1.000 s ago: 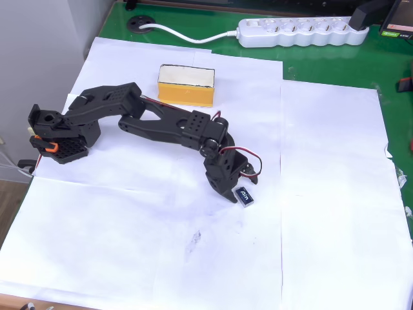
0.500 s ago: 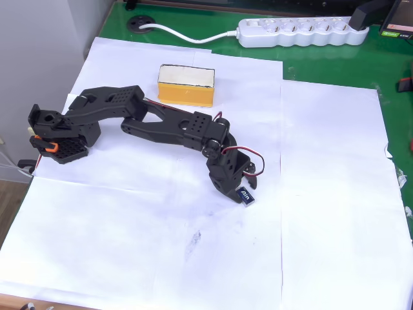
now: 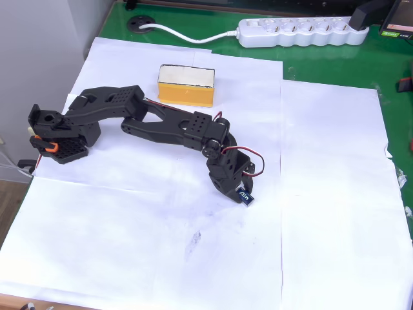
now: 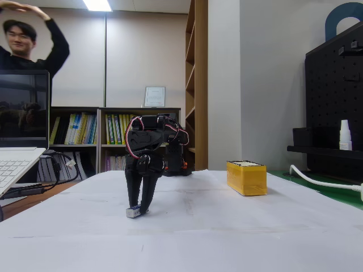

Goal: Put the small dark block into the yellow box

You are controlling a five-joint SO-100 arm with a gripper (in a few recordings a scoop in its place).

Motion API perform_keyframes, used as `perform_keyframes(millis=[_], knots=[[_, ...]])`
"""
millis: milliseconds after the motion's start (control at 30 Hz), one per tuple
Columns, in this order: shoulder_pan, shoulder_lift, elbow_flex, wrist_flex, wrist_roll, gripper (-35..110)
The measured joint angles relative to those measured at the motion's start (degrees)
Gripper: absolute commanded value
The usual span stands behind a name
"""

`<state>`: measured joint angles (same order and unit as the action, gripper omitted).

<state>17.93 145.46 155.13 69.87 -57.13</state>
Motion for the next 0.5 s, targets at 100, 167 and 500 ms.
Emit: perform_keyframes(millis=[100,167,500], knots=[[0.0,-0.62,0.0,1.32,0.88,0],[0.0,-1.67,0.44,3.69,0.97,0],[-3.43,-22.15,5.36,12.83,4.31,0]])
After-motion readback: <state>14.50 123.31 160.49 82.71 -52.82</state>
